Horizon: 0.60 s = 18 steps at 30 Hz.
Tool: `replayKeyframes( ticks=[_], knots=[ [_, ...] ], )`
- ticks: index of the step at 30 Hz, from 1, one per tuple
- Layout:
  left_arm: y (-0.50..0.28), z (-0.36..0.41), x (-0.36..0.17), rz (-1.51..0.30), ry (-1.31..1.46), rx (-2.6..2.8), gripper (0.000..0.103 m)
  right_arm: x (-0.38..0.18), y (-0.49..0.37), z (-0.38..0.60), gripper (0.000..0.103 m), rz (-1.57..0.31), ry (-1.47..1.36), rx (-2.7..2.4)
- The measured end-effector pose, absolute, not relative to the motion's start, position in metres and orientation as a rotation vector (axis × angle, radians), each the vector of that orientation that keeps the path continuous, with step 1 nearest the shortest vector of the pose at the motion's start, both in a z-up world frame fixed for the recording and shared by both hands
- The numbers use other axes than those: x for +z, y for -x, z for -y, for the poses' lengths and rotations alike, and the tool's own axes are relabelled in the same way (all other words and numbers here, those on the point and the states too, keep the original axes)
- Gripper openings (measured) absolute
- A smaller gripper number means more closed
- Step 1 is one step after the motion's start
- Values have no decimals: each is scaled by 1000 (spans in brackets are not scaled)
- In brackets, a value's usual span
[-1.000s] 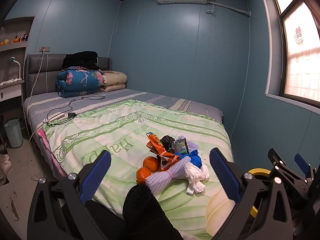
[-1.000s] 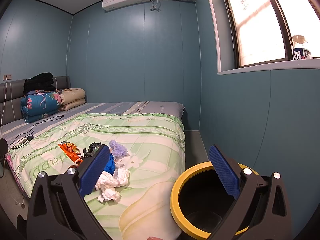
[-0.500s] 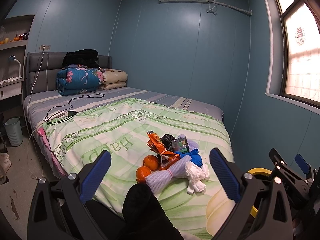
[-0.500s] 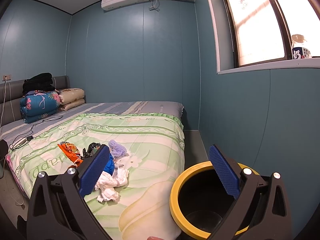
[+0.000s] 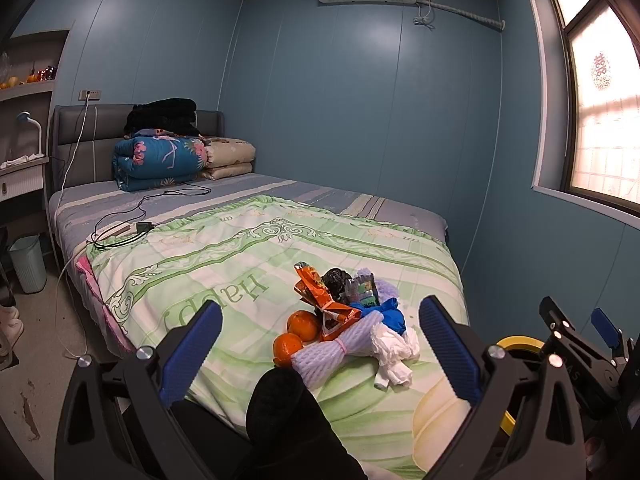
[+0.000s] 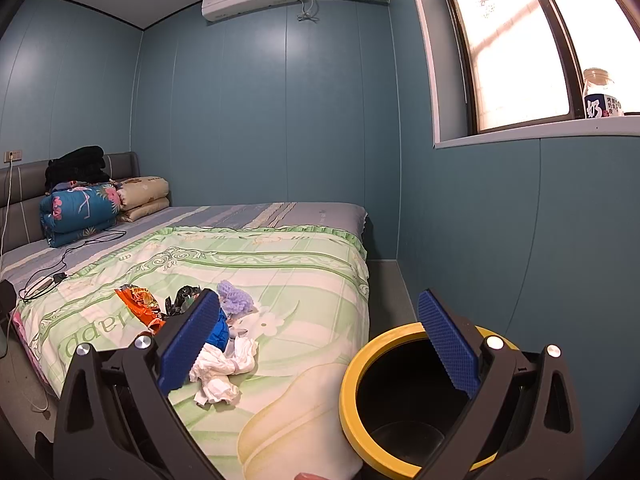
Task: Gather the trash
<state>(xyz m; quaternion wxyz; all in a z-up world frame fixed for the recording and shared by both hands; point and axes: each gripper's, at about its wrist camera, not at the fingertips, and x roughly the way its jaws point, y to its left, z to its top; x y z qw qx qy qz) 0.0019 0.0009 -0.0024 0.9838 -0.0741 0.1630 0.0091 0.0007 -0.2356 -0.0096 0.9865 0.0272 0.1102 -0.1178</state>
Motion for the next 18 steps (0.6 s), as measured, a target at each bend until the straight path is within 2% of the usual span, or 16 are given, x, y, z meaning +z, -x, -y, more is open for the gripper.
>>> replayKeyframes(
  ticks=[18],
  knots=[
    [0,-3,-1,-337,151,19,95,-10,-1,235,95,-225,-55,-237]
  ],
)
